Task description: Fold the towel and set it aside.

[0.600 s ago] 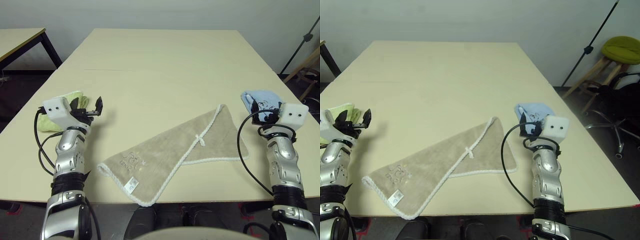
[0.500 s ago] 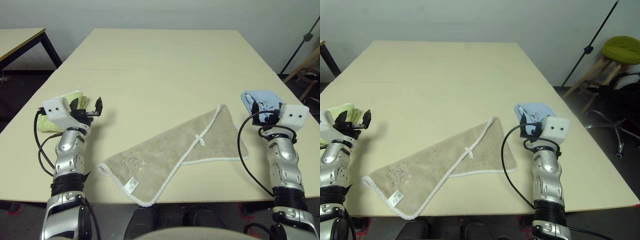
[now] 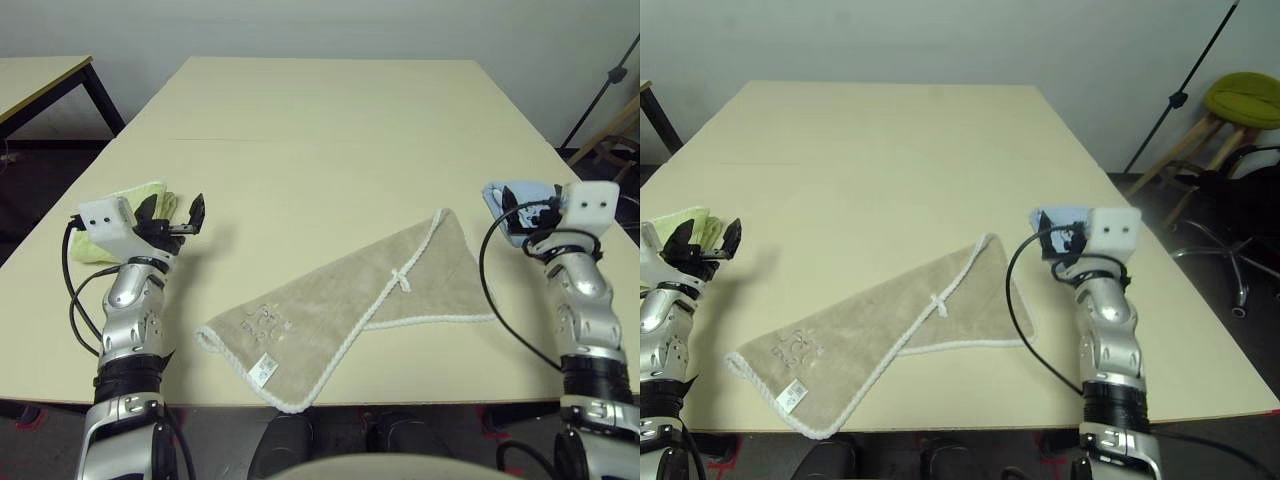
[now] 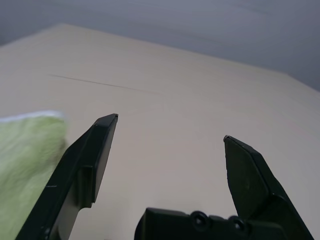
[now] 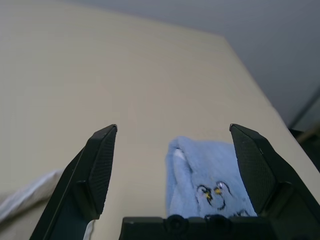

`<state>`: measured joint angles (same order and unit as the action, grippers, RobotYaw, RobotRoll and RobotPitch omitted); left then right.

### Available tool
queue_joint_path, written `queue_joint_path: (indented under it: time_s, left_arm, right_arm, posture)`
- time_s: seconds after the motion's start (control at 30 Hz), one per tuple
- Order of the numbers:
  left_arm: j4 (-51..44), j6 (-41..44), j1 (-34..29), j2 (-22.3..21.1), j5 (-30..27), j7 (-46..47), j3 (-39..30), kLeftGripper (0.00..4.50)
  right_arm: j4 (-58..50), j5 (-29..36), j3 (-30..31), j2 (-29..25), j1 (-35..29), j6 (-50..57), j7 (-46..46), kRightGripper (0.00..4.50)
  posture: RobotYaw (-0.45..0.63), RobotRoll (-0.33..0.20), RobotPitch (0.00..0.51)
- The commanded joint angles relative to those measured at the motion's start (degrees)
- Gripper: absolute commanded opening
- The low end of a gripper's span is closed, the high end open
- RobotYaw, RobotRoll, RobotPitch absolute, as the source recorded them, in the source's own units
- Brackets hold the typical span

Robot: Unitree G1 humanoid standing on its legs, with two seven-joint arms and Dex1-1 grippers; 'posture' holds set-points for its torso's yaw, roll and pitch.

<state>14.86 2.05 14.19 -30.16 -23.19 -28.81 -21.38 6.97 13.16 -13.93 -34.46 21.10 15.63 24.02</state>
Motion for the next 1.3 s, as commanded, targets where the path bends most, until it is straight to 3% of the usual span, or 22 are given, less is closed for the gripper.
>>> queue_joint_path:
  time_s: [0.03, 0.17, 0.33, 0.5, 0.67, 0.9, 1.3]
  left_arm:
    - [-7.05, 10.23, -0.48, -3.75, -6.27, -6.71, 0.73, 4.46]
    - [-11.41, 16.74, 0.53, -8.36, -9.44, -12.52, 1.52, 4.46]
    - [-16.8, 25.47, 0.76, -11.68, -14.63, -18.61, 3.3, 4.46]
    - [-20.33, 31.87, 0.04, -14.04, -17.87, -23.5, 5.06, 4.46]
    - [-19.82, 33.01, -0.21, -15.38, -17.2, -27.55, 6.97, 4.46]
    - [-21.33, 35.08, -1.8, -16.15, -17.96, -30.77, 7.81, 4.46]
    - [-22.27, 34.7, -4.36, -15.67, -17.56, -32.18, 7.35, 4.46]
  right_arm:
    - [1.65, -0.02, 5.36, -7.14, 4.34, 3.92, 12.69, 4.5]
    - [10.64, -3.88, 13.04, -13.35, 11.67, 2.03, 25.7, 4.5]
    - [26.8, -14.09, 25.25, -15.2, 22.41, -7.78, 39.2, 4.5]
    - [45.93, -24.11, 33.26, -13.79, 34.13, -22.57, 45.13, 4.5]
    - [59.91, -31.0, 37.15, -9.7, 43.78, -26.14, 45.53, 4.5]
    - [66.67, -35.29, 37.57, -5.59, 46.42, -24.87, 42.11, 4.5]
    - [69.34, -38.28, 37.21, -1.88, 42.54, -22.18, 31.39, 4.5]
  posture:
    - [0.14, 0.0, 0.038]
    - [0.18, 0.0, 0.038]
    - [0.2, 0.0, 0.025]
    - [0.21, 0.0, 0.0]
    - [0.22, 0.0, 0.0]
    - [0.22, 0.0, 0.0]
    - [0.23, 0.0, 0.0]
